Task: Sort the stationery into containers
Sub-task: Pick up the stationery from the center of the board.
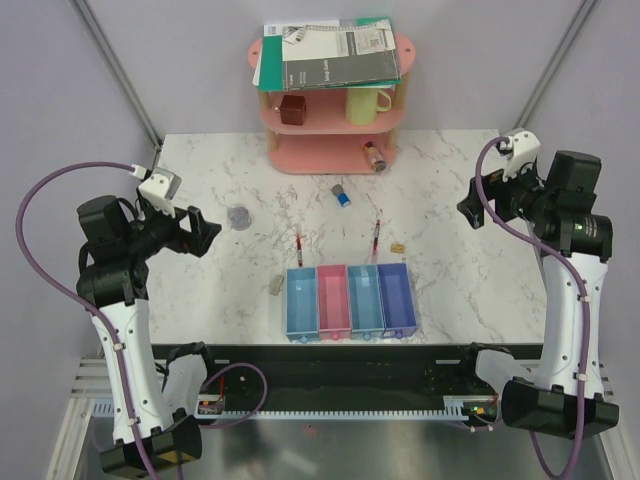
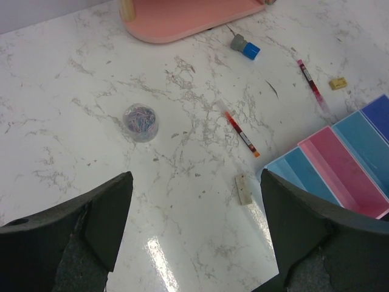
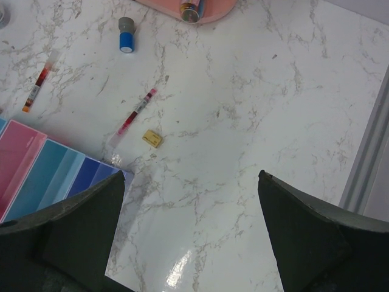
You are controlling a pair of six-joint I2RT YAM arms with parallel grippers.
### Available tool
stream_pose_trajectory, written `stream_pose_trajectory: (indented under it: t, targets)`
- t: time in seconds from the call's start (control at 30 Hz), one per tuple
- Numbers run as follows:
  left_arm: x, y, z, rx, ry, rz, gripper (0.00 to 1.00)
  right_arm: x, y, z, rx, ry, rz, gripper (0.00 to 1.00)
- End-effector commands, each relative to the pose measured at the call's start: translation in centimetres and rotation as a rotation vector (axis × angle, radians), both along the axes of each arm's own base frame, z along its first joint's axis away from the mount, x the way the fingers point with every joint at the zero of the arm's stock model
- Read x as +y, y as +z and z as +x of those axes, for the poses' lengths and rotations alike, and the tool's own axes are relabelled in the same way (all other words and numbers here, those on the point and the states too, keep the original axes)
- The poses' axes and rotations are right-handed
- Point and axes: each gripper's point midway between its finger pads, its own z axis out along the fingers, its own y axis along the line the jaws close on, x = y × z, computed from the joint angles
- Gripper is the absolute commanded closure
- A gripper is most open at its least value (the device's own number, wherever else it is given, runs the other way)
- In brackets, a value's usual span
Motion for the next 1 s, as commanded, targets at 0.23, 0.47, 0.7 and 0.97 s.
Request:
stream_pose_trajectory:
  t: [0.23,0.47,0.7,0.97]
  targets:
    - [-0.1,-0.8,3.1,0.013,0.032,0.03,0.0,5.8,-3.6,5.5,-0.005,-0.001,-0.101,0.02]
    - [-4.9,-2.0,4.1,0.032,-0.039,0.137,0.0,8.0,-4.6,7.7,0.021,0.015,-0.126,0.02]
    - [-5.0,-2.5,4.2,0.03,-0.057,0.175,0.0,8.3,-5.9,7.9,0.03,0.033,-0.206,0.02]
    - [-5.4,-3.1,3.7,0.004,-0.123,0.224,0.0,8.7,-7.7,12.4,-0.033,-0.018,-0.216,0.02]
